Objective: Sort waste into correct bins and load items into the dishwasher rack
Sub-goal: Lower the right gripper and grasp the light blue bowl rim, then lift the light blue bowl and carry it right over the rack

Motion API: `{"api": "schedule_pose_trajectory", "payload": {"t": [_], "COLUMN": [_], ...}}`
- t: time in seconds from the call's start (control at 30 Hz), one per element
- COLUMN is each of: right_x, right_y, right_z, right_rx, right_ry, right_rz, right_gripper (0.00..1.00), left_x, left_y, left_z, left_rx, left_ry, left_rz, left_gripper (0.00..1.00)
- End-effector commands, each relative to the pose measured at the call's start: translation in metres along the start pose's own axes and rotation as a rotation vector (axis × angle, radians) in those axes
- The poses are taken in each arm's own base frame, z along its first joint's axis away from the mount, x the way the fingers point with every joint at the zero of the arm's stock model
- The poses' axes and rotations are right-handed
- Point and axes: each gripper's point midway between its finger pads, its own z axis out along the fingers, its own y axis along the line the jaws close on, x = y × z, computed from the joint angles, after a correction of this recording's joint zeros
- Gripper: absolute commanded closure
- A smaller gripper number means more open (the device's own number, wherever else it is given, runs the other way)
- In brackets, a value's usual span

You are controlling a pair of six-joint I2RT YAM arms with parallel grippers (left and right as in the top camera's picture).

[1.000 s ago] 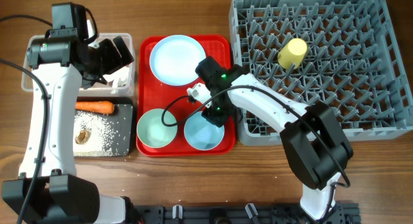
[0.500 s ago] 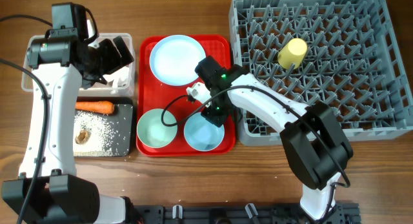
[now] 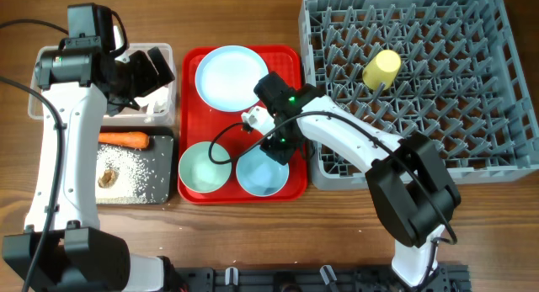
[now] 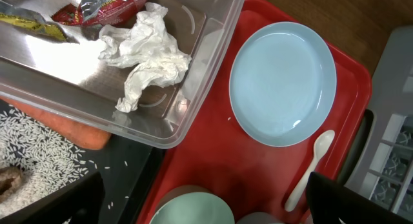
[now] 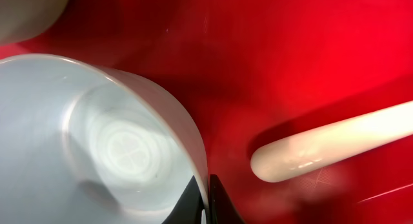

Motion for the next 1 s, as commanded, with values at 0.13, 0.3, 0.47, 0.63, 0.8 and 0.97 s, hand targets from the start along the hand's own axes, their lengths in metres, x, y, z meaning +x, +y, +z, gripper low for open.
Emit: {"api": "schedule_pose_trajectory", "payload": {"t": [0.13,0.3,0.47,0.63,0.8,0.97], "right_x": [-0.027,-0.047,-0.056,-0.055,-0.053,-0.034], "right_y": [-0.031,-0.045,-0.078,-0.141,-0.192,-0.250], "right_z": [-0.036,-0.069,-0.125,-0.212,-0.266,-0.307], "right_rx": [0.211,0.275,0.410,0.779,1.029,1.247], "right_ry": [-0.087,-0.202,-0.324,-0.452,-0.514,-0.534], "right_rz": [-0.024,-0.013,0.036,0.093,0.097,0.157], "right_gripper": [0.96,0.96,0.96,0.96,0.96,0.96], "left_x": [-0.003,-0.003,-0.003,-0.003,-0.003,-0.003], "left_y": [-0.002,-0.002,-0.002,-0.002,-0.002,-0.002], "left_z": [-0.004,-0.004,-0.004,-0.004,-0.004,-0.004], "left_rx": [0.015,0.015,0.015,0.015,0.015,0.015], "left_ry": [-0.008,-0.008,-0.008,-0.009,-0.008,-0.008], "left_rz": [-0.004,-0.004,-0.004,-0.003,-0.004,-0.004], "left_gripper": [0.00,0.00,0.00,0.00,0.00,0.00]}}
